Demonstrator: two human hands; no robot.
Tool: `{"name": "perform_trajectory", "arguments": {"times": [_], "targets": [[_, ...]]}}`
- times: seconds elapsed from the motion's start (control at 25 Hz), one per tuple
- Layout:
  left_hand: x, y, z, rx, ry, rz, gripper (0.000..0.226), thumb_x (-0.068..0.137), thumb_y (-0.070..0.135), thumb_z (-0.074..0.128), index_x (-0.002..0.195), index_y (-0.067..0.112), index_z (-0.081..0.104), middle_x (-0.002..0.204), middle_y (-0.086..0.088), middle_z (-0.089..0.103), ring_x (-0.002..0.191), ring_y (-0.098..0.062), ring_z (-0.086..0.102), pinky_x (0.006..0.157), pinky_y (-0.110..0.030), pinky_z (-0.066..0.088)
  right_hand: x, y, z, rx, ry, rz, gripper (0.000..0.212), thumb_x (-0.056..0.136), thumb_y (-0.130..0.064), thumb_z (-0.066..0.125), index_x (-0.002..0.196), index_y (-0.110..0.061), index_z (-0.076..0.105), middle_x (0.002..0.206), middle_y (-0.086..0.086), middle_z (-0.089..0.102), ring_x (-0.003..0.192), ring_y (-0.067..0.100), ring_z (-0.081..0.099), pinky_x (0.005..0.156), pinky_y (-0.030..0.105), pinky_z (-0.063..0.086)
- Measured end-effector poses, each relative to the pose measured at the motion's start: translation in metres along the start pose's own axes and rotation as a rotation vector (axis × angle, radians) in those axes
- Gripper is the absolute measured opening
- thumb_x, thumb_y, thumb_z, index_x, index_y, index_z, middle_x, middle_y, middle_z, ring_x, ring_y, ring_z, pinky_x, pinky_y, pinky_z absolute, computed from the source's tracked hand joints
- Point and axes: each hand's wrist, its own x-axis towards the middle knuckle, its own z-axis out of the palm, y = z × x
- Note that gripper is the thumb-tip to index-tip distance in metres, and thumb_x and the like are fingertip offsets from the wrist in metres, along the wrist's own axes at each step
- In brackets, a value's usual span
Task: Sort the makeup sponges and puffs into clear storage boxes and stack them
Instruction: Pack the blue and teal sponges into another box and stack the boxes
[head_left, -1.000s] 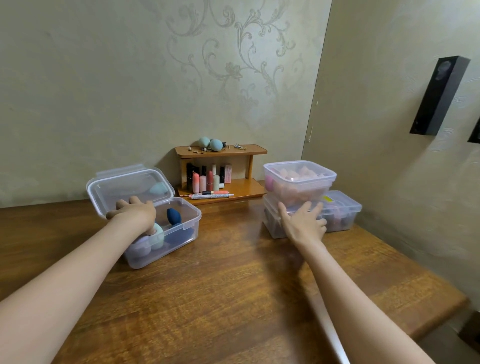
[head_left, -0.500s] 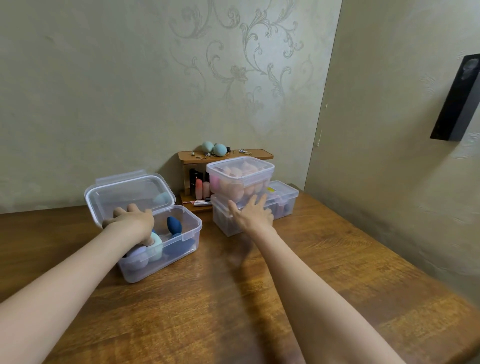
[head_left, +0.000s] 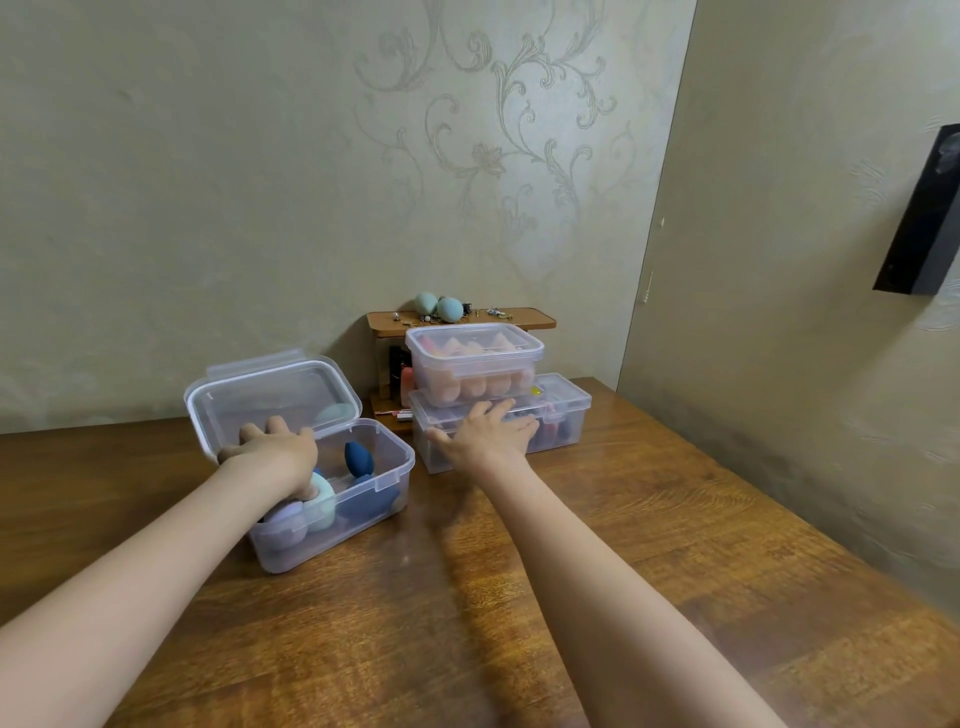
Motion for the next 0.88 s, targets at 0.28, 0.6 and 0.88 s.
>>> {"name": "perform_trajectory", "arguments": {"times": [0.28,0.6,0.88], "targets": [[-0.011,0.001,-0.003,-0.044,0.031,0.019,0.053,0.09,0.033,0.054,0.135,0.016,0.032,0.132,-0.014,0.033,0.12,-0.031,0.036,0.096,-0.039,0.041,0.001,0.071,-0.02,-0.084,-0.02,0.127,0.092,0.085,-0.072,0.027,0.149,-0.006,0.015,0.156,0.024,0.011,0.143,0.042,0.014,0.115,0.054,0.012],[-0.01,0.001,-0.004,-0.083,0.08,0.064,0.051,0.09,0.034,0.054,0.133,0.016,0.033,0.132,-0.014,0.035,0.123,-0.032,0.036,0.1,-0.042,0.037,0.005,0.019,-0.032,-0.049,0.249,-0.218,0.036,0.091,-0.019,0.047,0.126,-0.01,0.05,0.13,0.016,0.048,0.122,0.033,0.043,0.097,0.042,0.04],[0.011,-0.034,-0.005,-0.15,-0.008,0.105,0.052,0.087,0.043,0.058,0.128,0.017,0.038,0.133,-0.013,0.034,0.125,-0.033,0.034,0.101,-0.043,0.035,0.093,-0.05,-0.053,0.08,0.173,-0.215,0.052,0.092,-0.011,0.04,0.143,-0.021,0.031,0.141,0.022,0.031,0.131,0.04,0.03,0.104,0.05,0.033]]}}
